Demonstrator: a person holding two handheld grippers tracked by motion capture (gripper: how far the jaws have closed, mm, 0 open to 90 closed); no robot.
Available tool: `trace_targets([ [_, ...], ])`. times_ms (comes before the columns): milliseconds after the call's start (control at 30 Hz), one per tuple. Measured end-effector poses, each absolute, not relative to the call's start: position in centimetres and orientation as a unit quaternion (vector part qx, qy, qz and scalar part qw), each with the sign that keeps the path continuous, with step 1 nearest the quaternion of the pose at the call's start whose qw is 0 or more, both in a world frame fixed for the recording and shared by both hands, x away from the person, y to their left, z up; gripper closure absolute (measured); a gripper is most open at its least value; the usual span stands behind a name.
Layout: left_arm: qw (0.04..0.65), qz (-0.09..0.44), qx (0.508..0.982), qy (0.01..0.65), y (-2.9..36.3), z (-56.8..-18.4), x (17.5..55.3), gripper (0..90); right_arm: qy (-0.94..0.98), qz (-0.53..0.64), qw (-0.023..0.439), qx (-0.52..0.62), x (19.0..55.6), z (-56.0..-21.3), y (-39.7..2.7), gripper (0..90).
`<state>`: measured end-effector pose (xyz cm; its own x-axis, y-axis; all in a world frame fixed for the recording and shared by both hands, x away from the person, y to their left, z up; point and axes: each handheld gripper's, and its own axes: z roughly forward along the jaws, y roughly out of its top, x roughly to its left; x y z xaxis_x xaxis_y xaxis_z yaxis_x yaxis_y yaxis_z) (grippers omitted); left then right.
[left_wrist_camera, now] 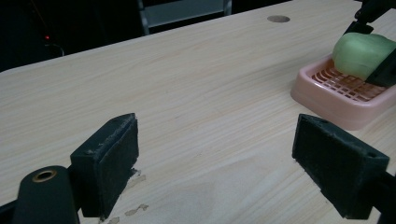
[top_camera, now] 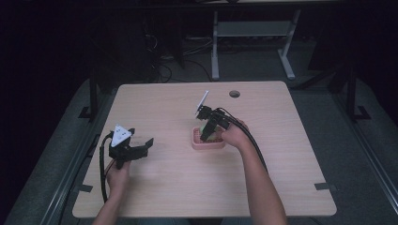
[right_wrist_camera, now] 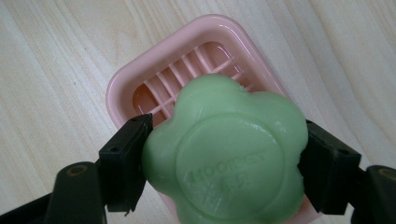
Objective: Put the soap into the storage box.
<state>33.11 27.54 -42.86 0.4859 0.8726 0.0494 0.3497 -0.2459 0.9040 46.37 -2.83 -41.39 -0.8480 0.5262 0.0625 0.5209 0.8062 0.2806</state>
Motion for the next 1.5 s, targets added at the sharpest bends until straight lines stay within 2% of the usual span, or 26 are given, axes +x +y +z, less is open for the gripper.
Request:
trace_targets([
  [1033,0.451,0.289,0.735,0.416,27.5,-42.8,33.1,14.3,0.948,0.148,0.012,0.282,46.4,-41.6,-3.1,25.7],
  [1500,0.449,0.287,0.736,0.417,27.4,-42.8,33.1,14.3,0.939,0.180,0.016,0.294,46.0,-40.0,-4.2,25.4],
])
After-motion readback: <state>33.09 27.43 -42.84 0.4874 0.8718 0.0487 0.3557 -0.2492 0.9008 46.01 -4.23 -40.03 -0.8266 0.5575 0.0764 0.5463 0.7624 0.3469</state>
